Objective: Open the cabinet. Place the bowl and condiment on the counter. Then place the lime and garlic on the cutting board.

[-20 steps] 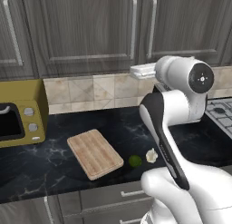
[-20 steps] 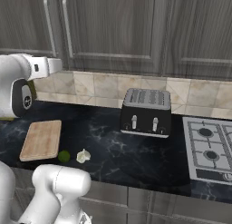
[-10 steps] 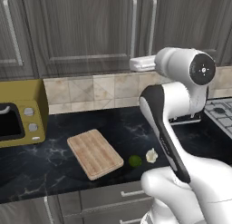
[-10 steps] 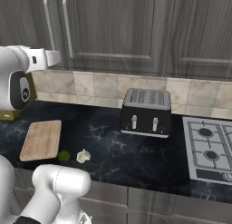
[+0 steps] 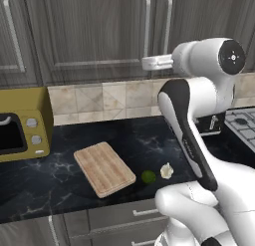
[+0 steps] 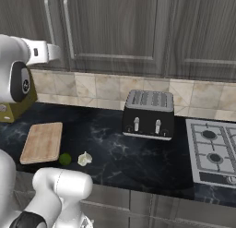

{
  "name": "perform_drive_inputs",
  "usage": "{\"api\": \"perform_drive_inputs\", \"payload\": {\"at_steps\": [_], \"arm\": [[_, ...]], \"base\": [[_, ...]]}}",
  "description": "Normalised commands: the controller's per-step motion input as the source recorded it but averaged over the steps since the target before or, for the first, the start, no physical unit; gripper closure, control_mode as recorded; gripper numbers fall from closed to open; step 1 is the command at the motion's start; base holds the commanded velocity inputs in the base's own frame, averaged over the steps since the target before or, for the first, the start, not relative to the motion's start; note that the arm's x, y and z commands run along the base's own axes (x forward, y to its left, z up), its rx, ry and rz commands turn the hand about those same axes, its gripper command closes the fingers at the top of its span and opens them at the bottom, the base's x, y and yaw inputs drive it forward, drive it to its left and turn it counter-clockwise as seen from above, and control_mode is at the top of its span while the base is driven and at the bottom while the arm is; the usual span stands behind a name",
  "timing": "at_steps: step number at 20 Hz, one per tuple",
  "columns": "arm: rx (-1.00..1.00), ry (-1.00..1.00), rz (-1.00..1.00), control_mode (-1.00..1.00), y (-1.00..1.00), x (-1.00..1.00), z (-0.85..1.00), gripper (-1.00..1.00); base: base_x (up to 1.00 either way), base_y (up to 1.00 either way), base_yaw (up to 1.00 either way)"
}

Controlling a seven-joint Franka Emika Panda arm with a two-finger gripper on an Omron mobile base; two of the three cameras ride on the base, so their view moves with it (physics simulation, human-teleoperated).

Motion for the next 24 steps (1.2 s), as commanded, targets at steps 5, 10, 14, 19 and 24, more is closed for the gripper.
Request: {"api": "perform_drive_inputs", "payload": {"at_steps": [5,10,14,19,24], "arm": [[0.04,0.08,0.06,-1.00,0.14,0.00,0.00,-1.00],[0.00,0.04,0.00,-1.00,0.00,0.00,0.00,-1.00],[0.00,0.08,0.00,-1.00,0.00,0.00,0.00,-1.00],[0.00,0.07,0.00,-1.00,-0.02,0.17,0.00,-1.00],[0.05,0.02,0.00,-1.00,-0.03,0.36,-0.02,-1.00]], "base": [[0.00,0.00,0.00],[0.00,0.00,0.00],[0.00,0.00,0.00],[0.00,0.00,0.00],[0.00,0.00,0.00]]}}
